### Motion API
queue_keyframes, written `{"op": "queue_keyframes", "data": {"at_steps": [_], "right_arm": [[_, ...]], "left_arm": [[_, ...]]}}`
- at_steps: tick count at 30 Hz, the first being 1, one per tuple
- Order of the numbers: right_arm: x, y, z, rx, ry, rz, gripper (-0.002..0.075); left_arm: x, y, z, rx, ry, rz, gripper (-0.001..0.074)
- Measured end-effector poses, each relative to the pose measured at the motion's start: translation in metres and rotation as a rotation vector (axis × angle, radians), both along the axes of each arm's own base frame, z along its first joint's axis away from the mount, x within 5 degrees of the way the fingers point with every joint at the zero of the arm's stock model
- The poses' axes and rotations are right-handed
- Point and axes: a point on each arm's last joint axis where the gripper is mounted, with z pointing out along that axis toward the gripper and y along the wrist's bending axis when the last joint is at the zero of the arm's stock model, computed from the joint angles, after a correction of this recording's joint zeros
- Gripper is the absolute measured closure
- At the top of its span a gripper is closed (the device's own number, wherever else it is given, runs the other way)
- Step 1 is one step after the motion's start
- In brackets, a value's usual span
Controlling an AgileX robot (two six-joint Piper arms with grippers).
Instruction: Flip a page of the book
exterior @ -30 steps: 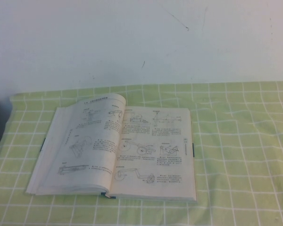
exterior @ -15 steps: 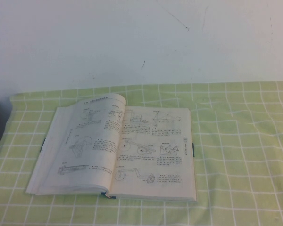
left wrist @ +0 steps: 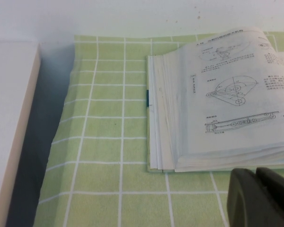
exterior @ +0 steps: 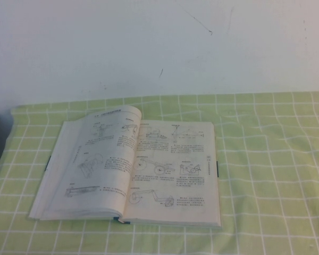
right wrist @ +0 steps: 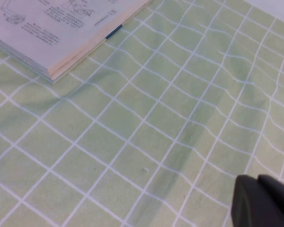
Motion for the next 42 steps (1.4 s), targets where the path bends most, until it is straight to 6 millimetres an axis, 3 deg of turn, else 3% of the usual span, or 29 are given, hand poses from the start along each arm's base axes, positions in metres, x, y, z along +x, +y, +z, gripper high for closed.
{"op": "queue_keyframes", "data": {"at_steps": [5,12,17,26,42], "right_arm": [[0.003,-0.002,0.002,-0.001,-0.049,-0.046,0.0729],[0.008,-0.014,-0.003,0.042,-0.269,-0.272,0.0729],[0.005,-0.018,-0.032,0.056,-0.324,-0.363,0.0729],[0.0,-0.017,-0.092,0.102,-0.212,-0.381,0.0729],[-0.002,-0.016,-0.091,0.127,-0.243,-0.378,0.0729]], "left_arm": [[0.0,0.0,0.0,0.002,0.0,0.0,0.0738],[0.0,0.0,0.0,0.002,0.001,0.0,0.0738],[0.0,0.0,0.0,0.002,0.001,0.0,0.0738],[0.0,0.0,0.0,0.004,0.003,0.0,0.0738],[0.0,0.0,0.0,0.004,0.005,0.0,0.0738]]}}
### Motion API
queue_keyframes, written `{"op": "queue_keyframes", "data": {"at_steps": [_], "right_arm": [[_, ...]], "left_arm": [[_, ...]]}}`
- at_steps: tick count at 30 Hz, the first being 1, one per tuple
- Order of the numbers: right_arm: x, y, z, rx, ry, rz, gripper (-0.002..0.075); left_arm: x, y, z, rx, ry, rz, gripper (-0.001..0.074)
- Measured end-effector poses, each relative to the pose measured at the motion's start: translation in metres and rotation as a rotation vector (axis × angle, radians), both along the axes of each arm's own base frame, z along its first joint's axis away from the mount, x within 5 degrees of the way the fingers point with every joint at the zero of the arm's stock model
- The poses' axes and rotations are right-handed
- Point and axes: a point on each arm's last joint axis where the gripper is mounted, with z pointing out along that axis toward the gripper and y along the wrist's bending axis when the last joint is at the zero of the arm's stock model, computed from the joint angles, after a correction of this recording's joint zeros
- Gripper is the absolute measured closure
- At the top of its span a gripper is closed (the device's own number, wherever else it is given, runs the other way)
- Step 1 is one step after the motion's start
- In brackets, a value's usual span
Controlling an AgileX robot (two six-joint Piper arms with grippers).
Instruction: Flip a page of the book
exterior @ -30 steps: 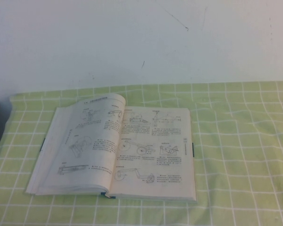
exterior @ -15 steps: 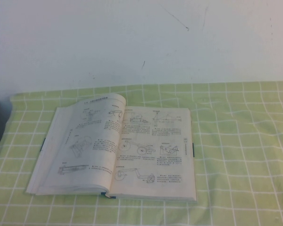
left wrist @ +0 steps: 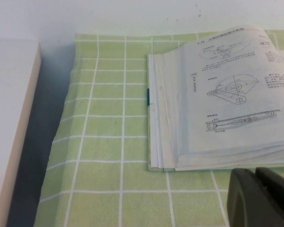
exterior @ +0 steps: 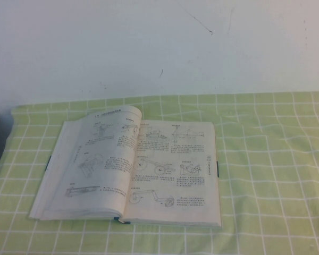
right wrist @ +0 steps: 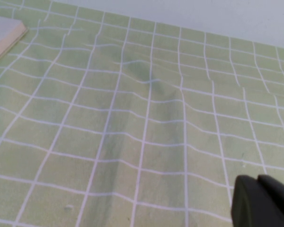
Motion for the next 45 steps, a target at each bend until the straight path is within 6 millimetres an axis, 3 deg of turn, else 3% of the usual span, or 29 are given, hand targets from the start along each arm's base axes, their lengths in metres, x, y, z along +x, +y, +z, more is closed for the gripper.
{"op": "queue_keyframes", "data": {"at_steps": [45], "right_arm": [[0.0,0.0004,0.0,0.01,0.0,0.001,0.0729]], "left_arm": [[0.0,0.0,0.0,0.022,-0.002,-0.006,0.0738]]}}
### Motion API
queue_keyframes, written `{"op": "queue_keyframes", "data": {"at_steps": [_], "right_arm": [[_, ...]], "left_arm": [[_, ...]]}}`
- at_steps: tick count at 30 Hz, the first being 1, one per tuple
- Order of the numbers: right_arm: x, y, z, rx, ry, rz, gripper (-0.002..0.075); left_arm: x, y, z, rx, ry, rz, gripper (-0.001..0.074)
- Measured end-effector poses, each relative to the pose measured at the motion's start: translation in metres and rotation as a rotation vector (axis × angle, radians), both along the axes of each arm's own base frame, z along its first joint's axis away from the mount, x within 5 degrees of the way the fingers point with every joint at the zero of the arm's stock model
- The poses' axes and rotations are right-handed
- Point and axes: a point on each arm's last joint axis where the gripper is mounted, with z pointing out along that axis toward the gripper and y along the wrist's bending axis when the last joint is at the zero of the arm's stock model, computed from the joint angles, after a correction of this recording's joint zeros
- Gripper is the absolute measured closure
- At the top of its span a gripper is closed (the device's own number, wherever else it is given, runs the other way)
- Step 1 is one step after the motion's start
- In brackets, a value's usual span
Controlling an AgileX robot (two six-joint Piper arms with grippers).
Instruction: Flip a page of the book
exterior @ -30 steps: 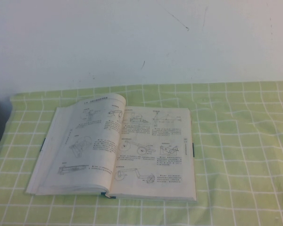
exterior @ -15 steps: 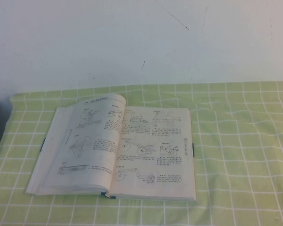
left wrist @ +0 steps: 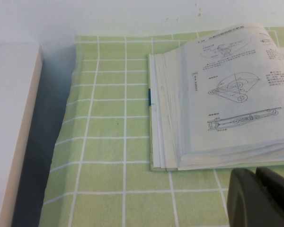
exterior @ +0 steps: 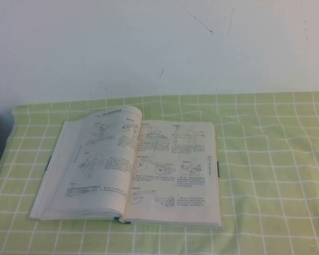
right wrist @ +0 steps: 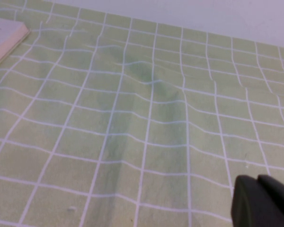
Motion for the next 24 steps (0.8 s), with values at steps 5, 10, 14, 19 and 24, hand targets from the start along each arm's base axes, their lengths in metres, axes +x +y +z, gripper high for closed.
{"op": "queue_keyframes", "data": {"at_steps": [5,10,14,19,24], "right_arm": [[0.0,0.0001,0.0,0.002,0.0,0.0,0.0729],[0.0,0.0001,0.0,0.002,0.0,0.0,0.0729],[0.0,0.0001,0.0,0.002,0.0,0.0,0.0729],[0.0,0.0001,0.0,0.002,0.0,0.0,0.0729],[0.0,0.0003,0.0,0.008,0.0,0.001,0.0729]], "left_arm": [[0.0,0.0,0.0,0.0,0.0,0.0,0.0738],[0.0,0.0,0.0,0.0,0.0,0.0,0.0738],[0.0,0.0,0.0,0.0,0.0,0.0,0.0738],[0.0,0.0,0.0,0.0,0.0,0.0,0.0738],[0.0,0.0,0.0,0.0,0.0,0.0,0.0738]]}}
